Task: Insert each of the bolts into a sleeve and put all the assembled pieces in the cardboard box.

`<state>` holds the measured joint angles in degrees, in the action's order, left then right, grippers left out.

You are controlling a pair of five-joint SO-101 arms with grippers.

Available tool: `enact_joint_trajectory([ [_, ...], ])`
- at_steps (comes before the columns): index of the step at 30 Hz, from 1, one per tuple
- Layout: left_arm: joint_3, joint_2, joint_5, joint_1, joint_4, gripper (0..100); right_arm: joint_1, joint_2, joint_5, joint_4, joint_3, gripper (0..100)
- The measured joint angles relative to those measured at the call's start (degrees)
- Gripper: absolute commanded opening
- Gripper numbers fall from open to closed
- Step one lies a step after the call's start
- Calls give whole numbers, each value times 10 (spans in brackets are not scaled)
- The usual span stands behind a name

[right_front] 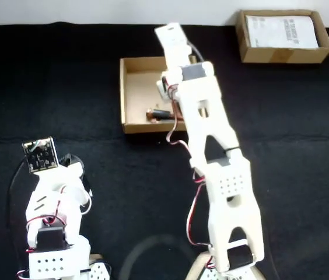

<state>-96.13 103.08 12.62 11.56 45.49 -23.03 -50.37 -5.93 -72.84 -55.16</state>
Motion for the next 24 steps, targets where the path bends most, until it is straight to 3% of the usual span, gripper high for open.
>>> enact_joint_trajectory([
  [3, 0, 0, 0, 0, 0, 9, 0, -30, 0, -1, -26, 30],
  [8, 0, 0, 0, 0, 18, 9, 0, -42, 0, -40, -59, 170],
  [20, 0, 0, 0, 0, 41, 9, 0, -40, 0, -260, -324, 120],
  [24, 0, 0, 0, 0, 41, 9, 0, -29, 0, -275, -386, 77],
])
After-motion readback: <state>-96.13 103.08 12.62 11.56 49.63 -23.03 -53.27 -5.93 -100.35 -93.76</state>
